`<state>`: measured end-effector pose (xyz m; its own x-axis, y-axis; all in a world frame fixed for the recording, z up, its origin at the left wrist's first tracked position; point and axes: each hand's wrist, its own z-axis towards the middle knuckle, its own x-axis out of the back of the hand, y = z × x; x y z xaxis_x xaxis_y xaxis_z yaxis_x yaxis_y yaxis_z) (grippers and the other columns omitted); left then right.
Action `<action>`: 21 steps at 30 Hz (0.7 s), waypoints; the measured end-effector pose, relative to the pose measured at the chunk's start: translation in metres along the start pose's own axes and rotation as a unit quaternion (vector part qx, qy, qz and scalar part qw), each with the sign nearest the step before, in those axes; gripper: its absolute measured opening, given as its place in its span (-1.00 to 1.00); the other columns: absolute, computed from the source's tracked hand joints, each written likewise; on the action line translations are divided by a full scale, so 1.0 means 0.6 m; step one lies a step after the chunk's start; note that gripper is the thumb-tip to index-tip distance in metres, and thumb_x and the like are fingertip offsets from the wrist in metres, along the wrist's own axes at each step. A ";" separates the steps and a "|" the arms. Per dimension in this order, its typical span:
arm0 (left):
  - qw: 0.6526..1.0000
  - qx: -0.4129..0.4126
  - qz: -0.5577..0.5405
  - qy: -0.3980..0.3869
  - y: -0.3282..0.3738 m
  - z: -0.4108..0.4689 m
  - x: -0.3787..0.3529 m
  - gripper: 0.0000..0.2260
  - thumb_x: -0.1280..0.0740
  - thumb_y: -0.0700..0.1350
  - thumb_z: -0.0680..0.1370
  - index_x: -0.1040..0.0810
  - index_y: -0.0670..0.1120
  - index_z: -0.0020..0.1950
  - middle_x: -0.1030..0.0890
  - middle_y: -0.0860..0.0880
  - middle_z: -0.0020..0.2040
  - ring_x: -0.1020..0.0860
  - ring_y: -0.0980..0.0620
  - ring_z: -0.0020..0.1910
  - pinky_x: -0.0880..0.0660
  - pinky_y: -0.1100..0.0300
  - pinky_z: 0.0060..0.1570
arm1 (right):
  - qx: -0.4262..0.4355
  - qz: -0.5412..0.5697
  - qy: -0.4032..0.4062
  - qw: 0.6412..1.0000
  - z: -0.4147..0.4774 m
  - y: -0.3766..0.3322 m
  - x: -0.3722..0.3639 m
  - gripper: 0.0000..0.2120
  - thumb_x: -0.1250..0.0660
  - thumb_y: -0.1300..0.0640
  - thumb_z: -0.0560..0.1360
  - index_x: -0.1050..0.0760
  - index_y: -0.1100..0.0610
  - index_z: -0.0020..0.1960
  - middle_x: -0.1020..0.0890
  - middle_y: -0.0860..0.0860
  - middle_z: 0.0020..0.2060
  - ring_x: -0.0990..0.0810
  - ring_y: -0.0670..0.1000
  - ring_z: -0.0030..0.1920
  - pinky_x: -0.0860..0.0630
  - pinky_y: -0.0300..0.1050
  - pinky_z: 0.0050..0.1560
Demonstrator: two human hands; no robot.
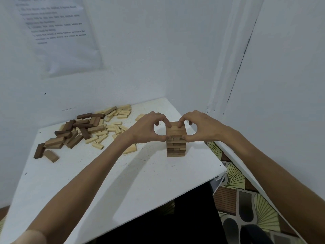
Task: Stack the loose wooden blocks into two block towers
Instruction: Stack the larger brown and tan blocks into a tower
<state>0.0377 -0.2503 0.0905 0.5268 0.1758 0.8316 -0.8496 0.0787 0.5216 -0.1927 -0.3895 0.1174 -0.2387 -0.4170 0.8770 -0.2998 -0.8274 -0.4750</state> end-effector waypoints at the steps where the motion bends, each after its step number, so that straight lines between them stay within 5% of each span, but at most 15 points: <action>1: 1.000 -0.001 0.001 -0.001 0.000 0.000 0.000 -0.61 -0.45 0.27 0.36 -0.56 0.18 0.13 -0.61 0.13 0.05 -0.46 0.07 0.04 -0.42 0.16 -0.07 | 0.001 -0.002 -0.001 1.000 0.001 0.000 0.000 -0.64 -0.53 -0.02 0.47 -0.52 -0.11 0.22 -0.46 -0.34 0.04 -0.43 -0.11 0.14 -0.37 -0.27 0.03; 21: 1.000 0.007 -0.017 -0.003 -0.003 -0.002 -0.002 -0.60 -0.45 0.31 0.36 -0.55 0.23 0.14 -0.60 0.14 0.07 -0.46 0.08 0.05 -0.37 0.17 -0.06 | -0.001 0.007 -0.008 1.000 0.000 0.003 -0.001 -0.64 -0.53 -0.02 0.48 -0.52 -0.11 0.23 -0.45 -0.36 -0.01 -0.44 -0.11 0.11 -0.38 -0.25 0.03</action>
<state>0.0386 -0.2496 0.0881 0.5564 0.1669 0.8140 -0.8302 0.0702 0.5531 -0.1930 -0.3906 0.1162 -0.2288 -0.4351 0.8709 -0.2978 -0.8204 -0.4881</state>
